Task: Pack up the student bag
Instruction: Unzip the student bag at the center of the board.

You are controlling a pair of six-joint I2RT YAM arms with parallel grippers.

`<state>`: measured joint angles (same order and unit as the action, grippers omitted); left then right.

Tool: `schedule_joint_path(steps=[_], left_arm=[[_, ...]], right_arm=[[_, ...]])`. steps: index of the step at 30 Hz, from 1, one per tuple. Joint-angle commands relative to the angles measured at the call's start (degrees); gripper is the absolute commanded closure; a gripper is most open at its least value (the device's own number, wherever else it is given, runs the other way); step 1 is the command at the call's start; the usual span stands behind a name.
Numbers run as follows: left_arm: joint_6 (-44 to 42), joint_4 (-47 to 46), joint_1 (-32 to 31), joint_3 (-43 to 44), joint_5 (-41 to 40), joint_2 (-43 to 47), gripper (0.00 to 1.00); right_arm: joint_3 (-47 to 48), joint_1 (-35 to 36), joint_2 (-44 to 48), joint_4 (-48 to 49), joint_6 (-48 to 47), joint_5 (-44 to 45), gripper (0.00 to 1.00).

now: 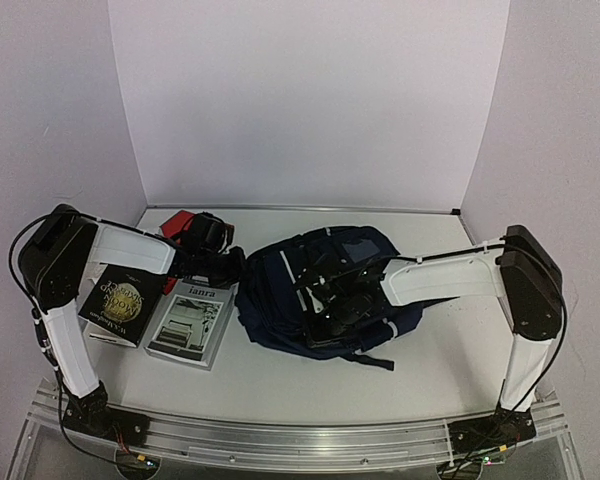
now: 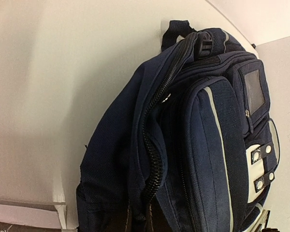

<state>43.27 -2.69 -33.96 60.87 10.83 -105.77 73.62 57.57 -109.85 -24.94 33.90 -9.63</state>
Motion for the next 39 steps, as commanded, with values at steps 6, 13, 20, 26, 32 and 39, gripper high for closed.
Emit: schedule_joint_path(steps=[6, 13, 20, 26, 32, 39], left_arm=[[-4.24, 7.18, -4.1, 0.49, -0.17, 7.74, 0.53], [-2.33, 14.6, -4.19, -2.01, -2.6, 11.95, 0.38], [1.83, 18.5, -4.71, -6.37, -6.42, 17.63, 0.32], [3.37, 19.78, -5.06, -7.84, -6.45, 18.41, 0.42], [3.59, 16.2, -5.15, -7.59, -3.02, 14.57, 0.42], [2.89, 10.37, -5.15, -5.62, -2.18, 12.13, 0.35]], right_arm=[[3.6, 0.83, 3.61, 11.72, -0.19, -0.57, 1.0], [0.67, 0.68, 6.83, 11.62, 2.42, 3.88, 1.0], [-1.98, -0.57, 10.11, 11.5, 4.63, 6.68, 1.0], [-3.34, -1.33, 10.76, 11.41, 5.28, 7.07, 1.0], [-3.56, -1.33, 11.61, 11.12, 5.21, 7.03, 1.0], [-4.2, -1.34, 12.77, 10.46, 4.87, 6.61, 1.0]])
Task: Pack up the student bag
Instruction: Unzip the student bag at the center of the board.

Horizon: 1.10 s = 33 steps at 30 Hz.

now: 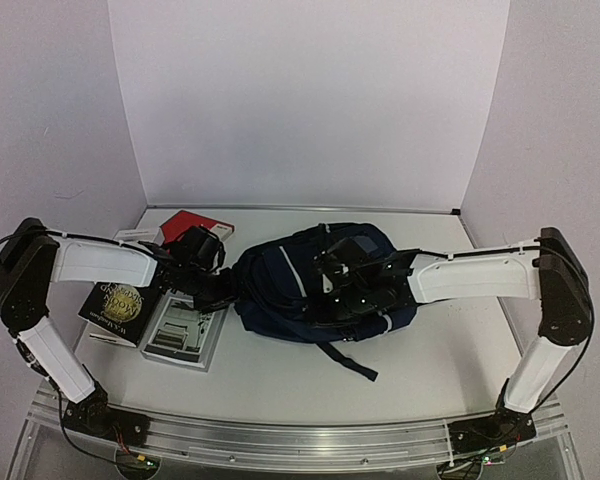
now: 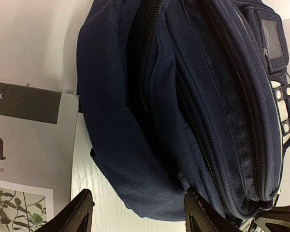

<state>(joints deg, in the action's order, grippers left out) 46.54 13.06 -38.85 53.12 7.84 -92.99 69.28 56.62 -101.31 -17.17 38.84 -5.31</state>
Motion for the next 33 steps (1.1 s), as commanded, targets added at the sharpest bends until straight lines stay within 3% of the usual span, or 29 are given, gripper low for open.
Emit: schedule_joint_path(steps=[1, 11, 20, 23, 27, 33], left_arm=[[-0.36, -6.01, -0.26, 2.2, 0.55, -0.83, 0.34], [1.97, -12.79, -0.17, -2.55, -0.85, 3.81, 0.37], [3.05, -12.11, -0.17, -0.66, -0.69, 0.65, 0.24], [3.46, -10.8, -0.09, 0.11, -0.71, -0.84, 0.24], [4.1, -10.54, -0.08, 0.71, -0.01, -3.62, 0.34], [5.37, -13.86, -0.08, 0.53, 2.48, -6.04, 0.68]], right_arm=[[-0.01, -0.39, 4.34, 2.67, -0.03, 2.32, 1.0], [-1.25, -0.41, 4.92, 2.23, 0.62, 3.29, 1.0], [-1.11, -0.43, 5.0, 2.07, 0.66, 3.01, 1.0], [-1.7, -0.4, 5.77, 1.99, 0.75, 3.26, 1.0], [-2.02, -0.34, 6.35, 1.85, 0.76, 3.3, 1.0], [-1.69, 0.23, 6.09, 1.12, 0.74, 3.08, 1.0]])
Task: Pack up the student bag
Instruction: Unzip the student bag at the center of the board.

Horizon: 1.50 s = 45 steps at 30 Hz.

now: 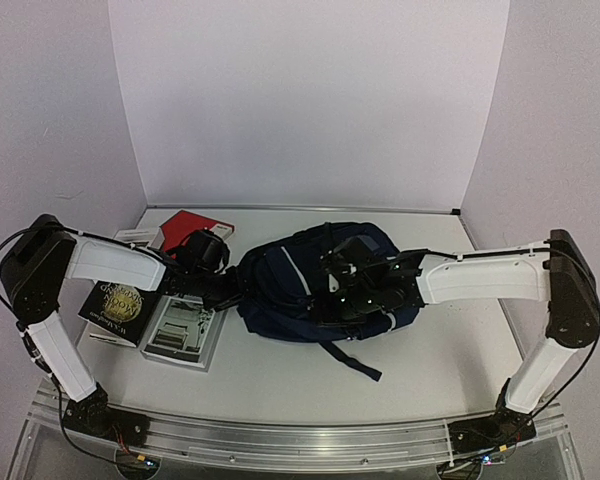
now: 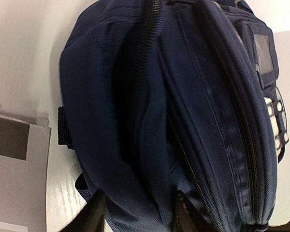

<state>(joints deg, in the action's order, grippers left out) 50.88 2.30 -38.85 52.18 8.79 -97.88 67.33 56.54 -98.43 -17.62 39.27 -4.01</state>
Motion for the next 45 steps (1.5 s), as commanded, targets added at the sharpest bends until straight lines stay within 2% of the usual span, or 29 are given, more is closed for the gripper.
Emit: schedule_joint_path(steps=[1, 5, 7, 15, 25, 27, 28, 34, 36, 40, 45], left_arm=[[1.23, -4.65, -0.1, 1.11, 2.21, -1.17, 0.74], [2.36, -9.86, -0.32, 0.31, 5.02, -1.41, 0.94], [2.8, -11.67, -0.6, 0.15, 5.98, -1.56, 0.99], [3.98, -14.44, -2.48, -0.56, 5.23, -0.24, 1.0], [2.55, -13.74, -3.51, -0.75, 4.2, -0.16, 1.0], [1.29, -10.88, -3.47, -0.77, 2.18, 0.83, 0.97], [0.5, -9.25, -3.43, -0.89, 0.63, 1.54, 0.93], [-6.64, 1.15, -3.42, -0.46, -7.39, 9.49, 0.54], [-10.01, 3.62, -3.51, -0.6, -8.16, 12.53, 0.45], [-14.87, 4.42, -4.64, -1.55, -4.96, 16.75, 0.42], [-15.19, 7.21, -10.73, 1.54, -3.69, 14.93, 0.38]], right_arm=[[0.71, 0.59, 2.81, 1.05, 0.25, 1.91, 1.0], [2.93, 2.28, -0.21, 0.09, 0.46, 2.22, 1.0], [4.59, 3.36, -2.13, -0.03, 0.62, 2.28, 1.0], [13.68, 7.36, -9.54, -0.71, 0.44, 2.25, 1.0], [24.76, 8.0, -15.7, -0.67, -0.24, 3.06, 1.0], [26.23, 7.97, -15.68, -0.67, -0.78, 3.09, 0.92], [26.16, 8.0, -15.13, -0.66, -1.06, 3.34, 0.86], [20.15, 7.93, -7.47, -1.42, -1.65, 8.64, 0.66], [17.08, 7.66, -3.74, -1.73, -1.47, 10.88, 0.59], [11.25, 5.5, 2.23, -1.96, -0.74, 14.8, 0.53], [4.18, 0.57, 7.08, -1.91, 0.08, 16.06, 0.51]])
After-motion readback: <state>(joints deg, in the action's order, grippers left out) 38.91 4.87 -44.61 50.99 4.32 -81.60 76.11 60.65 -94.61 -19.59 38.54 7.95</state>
